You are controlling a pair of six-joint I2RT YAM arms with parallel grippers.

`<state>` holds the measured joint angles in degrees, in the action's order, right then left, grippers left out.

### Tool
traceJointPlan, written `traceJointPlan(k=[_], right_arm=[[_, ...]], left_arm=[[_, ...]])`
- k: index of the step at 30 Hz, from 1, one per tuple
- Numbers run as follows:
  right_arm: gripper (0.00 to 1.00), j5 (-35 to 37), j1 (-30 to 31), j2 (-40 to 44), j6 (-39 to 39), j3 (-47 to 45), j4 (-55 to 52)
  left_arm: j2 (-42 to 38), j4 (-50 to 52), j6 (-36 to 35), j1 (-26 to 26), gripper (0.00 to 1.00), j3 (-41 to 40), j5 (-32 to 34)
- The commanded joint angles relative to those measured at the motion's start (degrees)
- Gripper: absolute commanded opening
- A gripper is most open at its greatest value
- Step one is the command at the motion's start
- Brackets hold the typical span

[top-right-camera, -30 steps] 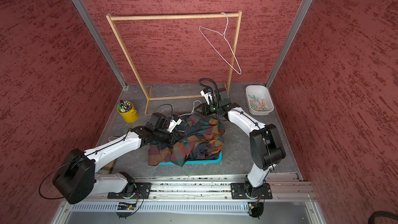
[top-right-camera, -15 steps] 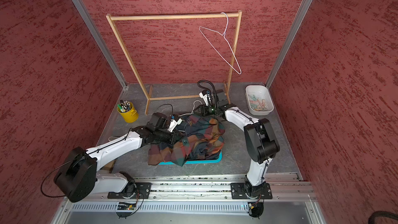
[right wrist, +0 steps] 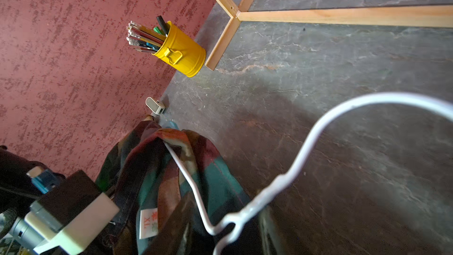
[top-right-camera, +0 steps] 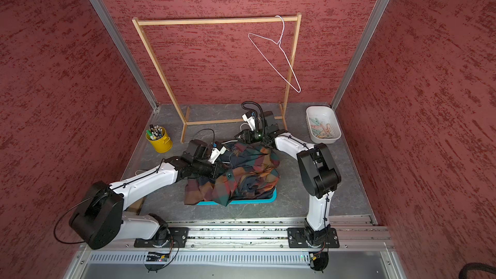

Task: Remove the clothespins securing long-sleeve shirts to the hanger
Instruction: Remove the long-sleeve shirt from the hanger.

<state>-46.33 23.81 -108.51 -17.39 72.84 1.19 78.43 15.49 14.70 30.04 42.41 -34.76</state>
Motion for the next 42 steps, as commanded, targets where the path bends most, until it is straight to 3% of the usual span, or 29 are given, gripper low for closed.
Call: traceJointPlan(k=[1, 6, 7, 12, 14, 17, 22, 25, 31, 36, 42], right_arm=[[0.37, -3.2, 0.3, -1.1, -2.2, 2.4, 4.7], [0.18, -3.0, 0.4, 0.2, -2.2, 2.1, 6.6], [0.15, -2.9, 0.4, 0.9, -2.2, 1.7, 7.5], [0.0, -0.9, 0.4, 6.1, -0.9, -0.8, 11.5], [0.0, 0.2, 0.4, 8.1, 0.6, -1.5, 11.9], [0.0, 1.8, 0.4, 11.5, 3.9, -2.8, 12.1], [0.0, 3.9, 0.3, 16.8, 9.7, -5.2, 11.3], [0.0, 4.8, 0.1, 20.5, 12.1, -7.0, 11.7], [0.0, 3.8, -1.4, 29.5, 16.4, -9.2, 10.9], [0.0, 0.4, -1.8, 33.2, 21.5, -8.4, 6.3], [0.0, -5.5, -2.0, 36.7, 25.8, -8.4, 4.3]], left_arm=[[0.7, -1.1, -1.3, -0.8, 0.0, 0.3, 0.1], [0.1, -0.4, -2.0, -2.4, 0.0, 1.0, 0.0], [-0.2, -0.2, -2.3, -2.8, 0.04, 1.3, 0.1], [-3.1, 2.3, -4.0, -4.8, 0.39, 4.1, 0.7], [-4.5, 2.6, -4.4, -5.7, 0.56, 5.5, 0.6], [-6.9, 2.2, -4.4, -6.7, 0.71, 7.8, -1.2], [-12.4, 2.9, -5.9, -9.6, 0.79, 12.9, -2.4], [-16.2, 3.1, -8.0, -13.9, 0.84, 14.5, -5.1], [-21.9, -3.6, -8.0, -25.1, 0.84, 9.1, -12.8], [-21.1, -5.2, -12.9, -26.2, 0.84, 7.6, -13.5], [-18.3, -11.2, -13.6, -27.0, 0.84, 6.3, -16.0]])
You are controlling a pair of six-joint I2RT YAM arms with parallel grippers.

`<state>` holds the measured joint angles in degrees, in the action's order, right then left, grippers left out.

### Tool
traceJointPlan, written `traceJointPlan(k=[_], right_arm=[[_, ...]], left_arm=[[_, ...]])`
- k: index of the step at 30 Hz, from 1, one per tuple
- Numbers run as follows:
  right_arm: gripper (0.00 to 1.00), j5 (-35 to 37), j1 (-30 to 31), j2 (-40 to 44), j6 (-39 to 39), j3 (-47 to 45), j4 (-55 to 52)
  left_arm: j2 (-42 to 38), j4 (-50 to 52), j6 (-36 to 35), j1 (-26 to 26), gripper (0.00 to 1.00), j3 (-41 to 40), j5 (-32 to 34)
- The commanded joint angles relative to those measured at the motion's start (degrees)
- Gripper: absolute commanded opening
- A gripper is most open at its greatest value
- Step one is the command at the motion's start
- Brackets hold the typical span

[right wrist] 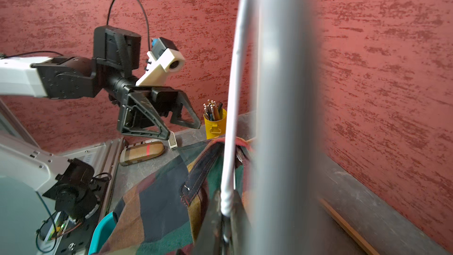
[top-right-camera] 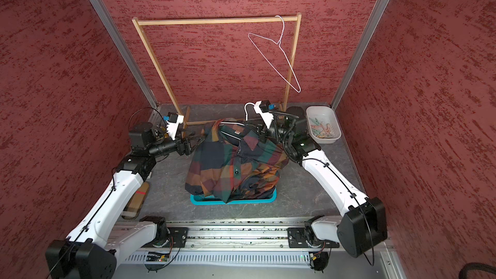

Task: Remove the clothespins securing long-sleeve shirts to the hanger
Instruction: Remove the long-sleeve shirt from the hanger.

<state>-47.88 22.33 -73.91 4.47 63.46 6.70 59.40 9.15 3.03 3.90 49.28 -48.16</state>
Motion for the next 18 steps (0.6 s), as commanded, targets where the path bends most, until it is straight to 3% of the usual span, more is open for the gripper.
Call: traceJointPlan(k=[1, 15, 18], right_arm=[[0.0, -4.8, -0.6, 2.7, 4.4, 0.9, -1.5], [0.0, -10.9, -0.5, 5.3, 6.2, 1.2, -1.9], [0.0, -11.3, -0.6, 5.7, 5.9, 1.0, -0.7]], left_arm=[[1.4, -5.4, -1.9, -1.1, 0.84, -0.6, -3.0], [6.0, -9.5, -4.0, -1.4, 0.84, 0.3, -9.5], [7.4, -8.9, -5.4, -0.5, 0.77, 1.2, -9.9]])
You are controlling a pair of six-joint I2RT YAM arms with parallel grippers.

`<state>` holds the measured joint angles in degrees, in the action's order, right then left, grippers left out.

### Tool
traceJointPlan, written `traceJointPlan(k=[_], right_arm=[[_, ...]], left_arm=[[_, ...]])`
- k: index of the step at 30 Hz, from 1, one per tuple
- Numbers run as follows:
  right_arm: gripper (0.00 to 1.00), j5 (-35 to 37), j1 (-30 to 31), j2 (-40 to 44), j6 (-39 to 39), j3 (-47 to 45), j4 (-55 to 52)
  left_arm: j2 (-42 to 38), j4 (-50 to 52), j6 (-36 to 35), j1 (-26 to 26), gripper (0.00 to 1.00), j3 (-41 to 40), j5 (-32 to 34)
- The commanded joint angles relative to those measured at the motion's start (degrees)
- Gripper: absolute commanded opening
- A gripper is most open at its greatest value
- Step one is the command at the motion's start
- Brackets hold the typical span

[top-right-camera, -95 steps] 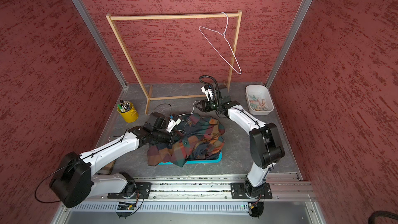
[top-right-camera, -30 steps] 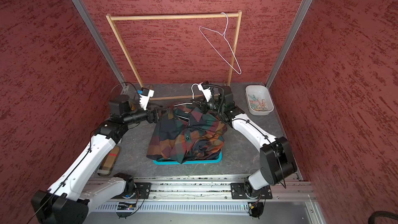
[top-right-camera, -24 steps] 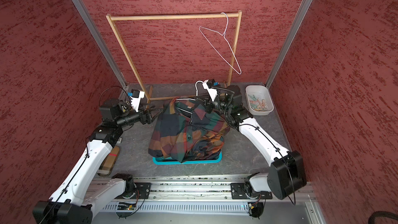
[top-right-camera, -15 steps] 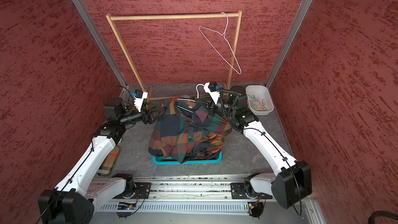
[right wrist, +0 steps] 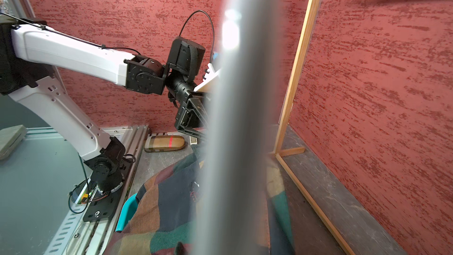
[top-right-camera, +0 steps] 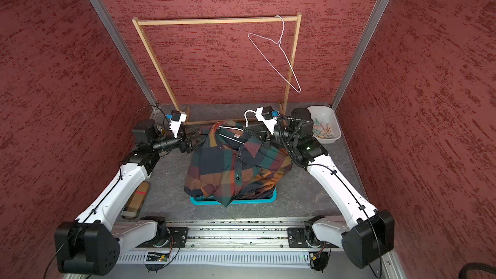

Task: Remove the clothespins securing long-sleeve shirts to the hanger
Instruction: Remove the long-sleeve shirt from the hanger.

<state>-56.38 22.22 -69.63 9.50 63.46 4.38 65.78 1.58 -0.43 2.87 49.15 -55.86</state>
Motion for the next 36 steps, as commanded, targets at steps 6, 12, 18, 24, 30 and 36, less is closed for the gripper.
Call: traceJointPlan(k=[6, 12, 18, 24, 30, 36], right_arm=[[0.0, -2.7, -0.5, 1.7, 0.7, 1.0, 2.1], [0.0, -3.4, -1.4, 2.2, 0.5, 1.0, 1.0], [0.0, -5.3, -5.3, 5.2, -1.8, -2.0, 1.5], [0.0, -5.4, -7.4, 9.8, -2.5, -6.7, 0.3], [0.0, -7.1, -8.9, 13.9, -3.2, -10.3, 1.0], [0.0, -8.6, -10.2, 14.5, -5.1, -9.9, 4.7]], left_arm=[[2.9, 1.2, -4.3, 1.8, 0.13, 2.8, -3.4], [1.9, -0.5, -3.8, 1.0, 0.0, 2.2, -3.6], [1.3, -5.0, 1.0, -2.0, 0.0, 1.3, 4.1], [2.5, -9.9, 7.0, -4.4, 0.0, 1.6, 10.0], [5.6, -8.5, 9.5, -4.6, 0.0, 2.7, 10.5], [6.7, -6.7, 9.4, -1.7, 0.0, -1.3, 10.3]])
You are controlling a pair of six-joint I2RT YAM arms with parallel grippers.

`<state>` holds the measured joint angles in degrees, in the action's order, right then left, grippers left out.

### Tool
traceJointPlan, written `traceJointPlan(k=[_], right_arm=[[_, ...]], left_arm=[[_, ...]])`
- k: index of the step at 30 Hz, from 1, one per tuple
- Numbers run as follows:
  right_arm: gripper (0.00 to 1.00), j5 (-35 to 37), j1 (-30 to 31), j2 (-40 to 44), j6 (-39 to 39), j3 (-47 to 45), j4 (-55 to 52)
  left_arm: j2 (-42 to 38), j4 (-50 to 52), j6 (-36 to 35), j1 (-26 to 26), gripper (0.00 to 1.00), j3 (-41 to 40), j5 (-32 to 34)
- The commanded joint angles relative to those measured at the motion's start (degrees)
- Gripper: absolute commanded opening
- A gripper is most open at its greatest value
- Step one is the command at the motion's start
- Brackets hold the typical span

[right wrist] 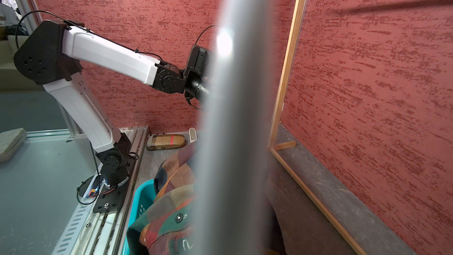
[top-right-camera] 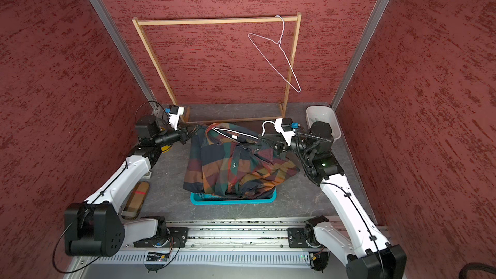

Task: Remove the clothespins securing long-sleeve shirts to the hanger
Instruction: Remove the long-sleeve shirt from the hanger.

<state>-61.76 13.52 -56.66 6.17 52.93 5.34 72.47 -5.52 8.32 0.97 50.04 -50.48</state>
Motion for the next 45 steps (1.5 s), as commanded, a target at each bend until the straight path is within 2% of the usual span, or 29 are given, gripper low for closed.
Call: traceJointPlan(k=[1, 8, 14, 15, 16, 18, 19, 20, 24, 27, 31, 37, 40, 45], right_arm=[[0.0, -3.6, -1.5, 1.2, -2.4, 0.8, 4.9], [0.0, -7.9, -1.3, -4.1, -11.3, 0.9, 20.7], [0.0, -10.4, -1.1, -6.4, -13.6, 1.3, 24.5], [0.0, -10.4, -1.1, -6.5, -13.4, 1.4, 24.2], [0.0, -10.5, -1.2, -6.6, -13.4, 1.3, 24.2], [0.0, -10.8, -1.0, -6.9, -13.8, 1.0, 24.9], [0.0, -10.7, -0.9, -7.0, -14.0, 0.9, 25.2], [0.0, -10.7, -0.9, -7.1, -13.9, 0.7, 25.2], [0.0, -10.9, -0.8, -7.5, -13.4, 0.5, 24.8], [0.0, -12.0, -0.6, -8.1, -13.2, 1.3, 25.1], [0.0, -13.5, -0.2, -9.4, -12.7, 2.4, 24.8], [0.0, -15.1, 0.5, -9.9, -12.1, 3.2, 24.3], [0.0, -15.9, 0.8, -9.8, -11.9, 3.4, 24.3], [0.0, -16.7, 1.4, -10.2, -11.8, 4.4, 24.0]], left_arm=[[-0.3, 0.6, 0.2, 1.3, 0.0, -3.1, 5.0], [-2.8, 7.4, -5.9, 12.2, 0.0, -6.1, 7.6], [-3.6, 13.1, -8.3, 13.4, 0.01, -5.9, 9.7], [-3.8, 13.3, -8.3, 13.3, 0.06, -6.0, 9.9], [-4.1, 13.4, -8.3, 13.3, 0.19, -6.1, 10.1], [-5.4, 12.5, -7.6, 12.4, 0.38, -6.1, 9.2], [-7.0, 11.6, -6.9, 11.5, 0.57, -6.3, 8.2], [-8.9, 10.5, -6.3, 10.4, 0.67, -6.2, 6.7], [-16.6, 3.1, -3.4, 5.4, 0.79, -6.8, -3.2], [-18.5, 0.9, -2.1, 2.3, 0.8, -5.3, -9.9], [-16.4, 0.6, -1.8, 1.0, 0.81, -2.4, -15.9], [-11.5, 8.0, -8.2, 1.0, 0.81, 2.8, -20.9], [-8.7, 9.3, -9.1, 1.0, 0.81, 4.0, -22.9], [-7.0, 14.0, -12.7, 2.3, 0.8, 6.1, -22.2]])
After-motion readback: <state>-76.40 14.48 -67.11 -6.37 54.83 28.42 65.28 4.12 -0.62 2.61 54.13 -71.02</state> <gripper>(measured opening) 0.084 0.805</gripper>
